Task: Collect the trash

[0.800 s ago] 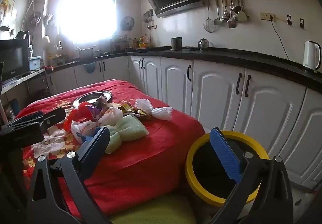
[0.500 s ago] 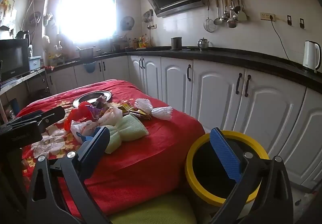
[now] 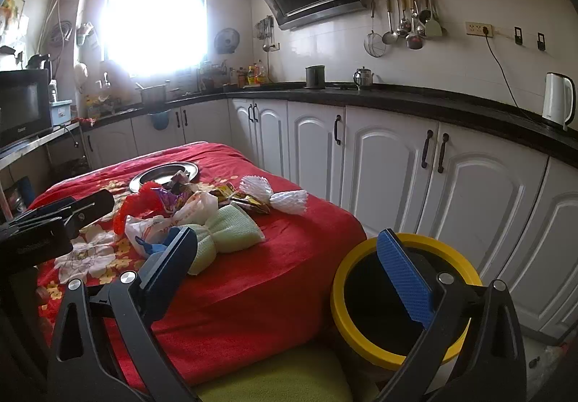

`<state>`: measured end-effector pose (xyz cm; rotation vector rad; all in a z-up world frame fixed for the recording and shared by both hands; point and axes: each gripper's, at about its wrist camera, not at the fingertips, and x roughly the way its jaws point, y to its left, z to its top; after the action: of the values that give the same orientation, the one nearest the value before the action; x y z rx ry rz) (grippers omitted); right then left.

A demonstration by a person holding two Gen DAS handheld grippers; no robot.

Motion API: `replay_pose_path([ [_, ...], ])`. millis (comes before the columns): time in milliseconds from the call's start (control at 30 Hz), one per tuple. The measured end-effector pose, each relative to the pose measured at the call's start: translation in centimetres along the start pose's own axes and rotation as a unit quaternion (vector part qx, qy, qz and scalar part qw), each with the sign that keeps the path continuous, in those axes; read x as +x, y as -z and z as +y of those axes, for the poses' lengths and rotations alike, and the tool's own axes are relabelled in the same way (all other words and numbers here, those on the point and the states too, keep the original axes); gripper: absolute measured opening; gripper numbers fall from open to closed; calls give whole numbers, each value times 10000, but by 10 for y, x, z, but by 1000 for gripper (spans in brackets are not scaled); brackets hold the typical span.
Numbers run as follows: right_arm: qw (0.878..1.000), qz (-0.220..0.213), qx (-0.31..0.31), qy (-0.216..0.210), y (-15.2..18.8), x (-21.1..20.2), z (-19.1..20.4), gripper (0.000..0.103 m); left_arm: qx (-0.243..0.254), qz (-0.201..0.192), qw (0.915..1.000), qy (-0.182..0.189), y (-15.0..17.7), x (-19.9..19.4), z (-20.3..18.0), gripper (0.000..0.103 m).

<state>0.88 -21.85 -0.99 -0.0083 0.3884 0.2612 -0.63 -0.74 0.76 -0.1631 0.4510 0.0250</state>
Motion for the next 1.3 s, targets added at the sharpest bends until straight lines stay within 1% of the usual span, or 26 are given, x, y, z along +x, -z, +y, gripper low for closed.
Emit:
replay_pose_path([
  [1033, 10000, 19, -20, -13, 1, 1, -1, 97, -11, 13, 10000, 11, -1, -3, -2, 93],
  [1167, 10000, 24, -26, -31, 0, 1, -1, 97, -15, 12, 10000, 9, -1, -3, -2, 93],
  [1300, 9999, 63, -83, -107, 6, 7, 2, 97, -48, 26, 10000, 3, -1, -1, -1, 93],
])
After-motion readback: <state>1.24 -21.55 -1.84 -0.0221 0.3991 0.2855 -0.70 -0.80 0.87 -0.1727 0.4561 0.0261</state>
